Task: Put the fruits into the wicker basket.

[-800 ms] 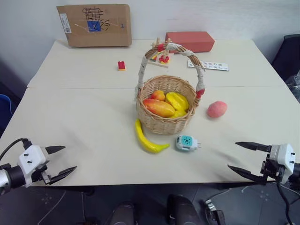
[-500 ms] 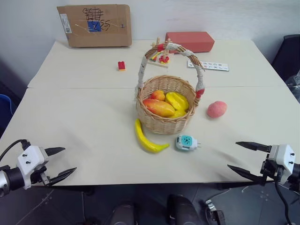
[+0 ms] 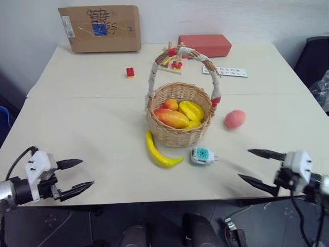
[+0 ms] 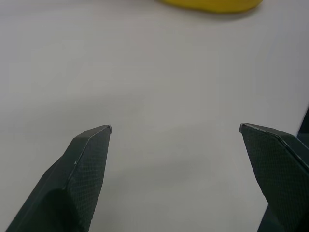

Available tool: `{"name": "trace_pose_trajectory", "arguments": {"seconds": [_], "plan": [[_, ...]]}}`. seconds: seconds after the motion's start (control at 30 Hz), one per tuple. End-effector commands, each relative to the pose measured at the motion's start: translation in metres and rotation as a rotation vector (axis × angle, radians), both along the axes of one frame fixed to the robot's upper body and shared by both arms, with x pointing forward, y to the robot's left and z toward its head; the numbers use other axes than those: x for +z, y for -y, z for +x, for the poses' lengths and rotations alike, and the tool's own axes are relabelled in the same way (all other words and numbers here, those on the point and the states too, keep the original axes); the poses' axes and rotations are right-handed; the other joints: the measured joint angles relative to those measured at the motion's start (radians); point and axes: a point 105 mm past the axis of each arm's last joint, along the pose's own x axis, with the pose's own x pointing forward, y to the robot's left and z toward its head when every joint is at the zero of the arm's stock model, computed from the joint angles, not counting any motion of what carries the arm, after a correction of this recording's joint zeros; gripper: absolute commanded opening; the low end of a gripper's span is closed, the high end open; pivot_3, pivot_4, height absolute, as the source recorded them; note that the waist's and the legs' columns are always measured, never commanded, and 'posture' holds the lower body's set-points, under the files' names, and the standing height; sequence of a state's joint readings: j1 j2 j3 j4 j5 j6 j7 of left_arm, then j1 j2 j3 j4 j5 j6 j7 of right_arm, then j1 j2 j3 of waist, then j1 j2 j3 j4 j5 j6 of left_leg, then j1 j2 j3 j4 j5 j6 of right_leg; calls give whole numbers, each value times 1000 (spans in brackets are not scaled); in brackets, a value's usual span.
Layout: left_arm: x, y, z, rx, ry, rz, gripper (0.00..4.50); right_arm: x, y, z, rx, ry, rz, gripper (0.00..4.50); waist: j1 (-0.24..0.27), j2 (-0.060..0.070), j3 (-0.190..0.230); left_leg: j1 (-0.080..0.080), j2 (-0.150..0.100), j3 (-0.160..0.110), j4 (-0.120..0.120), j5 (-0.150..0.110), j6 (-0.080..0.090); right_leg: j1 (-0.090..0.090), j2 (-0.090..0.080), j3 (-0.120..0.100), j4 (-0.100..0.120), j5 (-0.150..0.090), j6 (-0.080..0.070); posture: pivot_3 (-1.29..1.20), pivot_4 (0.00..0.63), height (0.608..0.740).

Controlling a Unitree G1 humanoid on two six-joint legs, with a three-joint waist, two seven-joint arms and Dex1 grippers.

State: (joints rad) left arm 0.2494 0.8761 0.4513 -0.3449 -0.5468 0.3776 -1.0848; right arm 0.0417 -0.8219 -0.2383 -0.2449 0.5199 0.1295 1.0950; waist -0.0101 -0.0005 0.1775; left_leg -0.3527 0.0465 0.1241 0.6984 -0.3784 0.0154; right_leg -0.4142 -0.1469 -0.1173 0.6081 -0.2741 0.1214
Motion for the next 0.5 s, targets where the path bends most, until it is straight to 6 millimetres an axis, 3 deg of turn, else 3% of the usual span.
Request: {"name": "trace_pose_trajectory", "arguments": {"seconds": [0.03, 0.2, 0.47, 0.5], "plan": [[16, 32, 5, -98, 65, -68, 4473, -1, -27, 8, 38, -53, 7, 4500, 4, 0, 0, 0, 0, 0, 0, 0, 0, 0, 0, 0, 0, 0, 0, 0, 150, 740], [19, 67, 0, -250, 74, -55, 4473, -23, -47, 30, 50, -105, -49, 4500, 7, 0, 0, -2, -1, -1, 0, 0, 0, 0, 2, -2, 3, -1, -1, 0, 150, 740], [25, 79, -3, -297, 107, -59, 4473, -47, -53, 43, 76, -177, -87, 4500, 6, 0, 0, -3, -6, -1, 0, -1, 1, 0, 3, -3, 1, -1, -1, 0, 150, 740], [24, 82, -3, -313, 107, -66, 4496, -49, -55, 42, 106, -184, -66, 4311, 6, 0, 0, -3, -6, -1, 0, 0, 1, 0, 4, -3, 1, -1, -1, 0, 150, 740]]}}
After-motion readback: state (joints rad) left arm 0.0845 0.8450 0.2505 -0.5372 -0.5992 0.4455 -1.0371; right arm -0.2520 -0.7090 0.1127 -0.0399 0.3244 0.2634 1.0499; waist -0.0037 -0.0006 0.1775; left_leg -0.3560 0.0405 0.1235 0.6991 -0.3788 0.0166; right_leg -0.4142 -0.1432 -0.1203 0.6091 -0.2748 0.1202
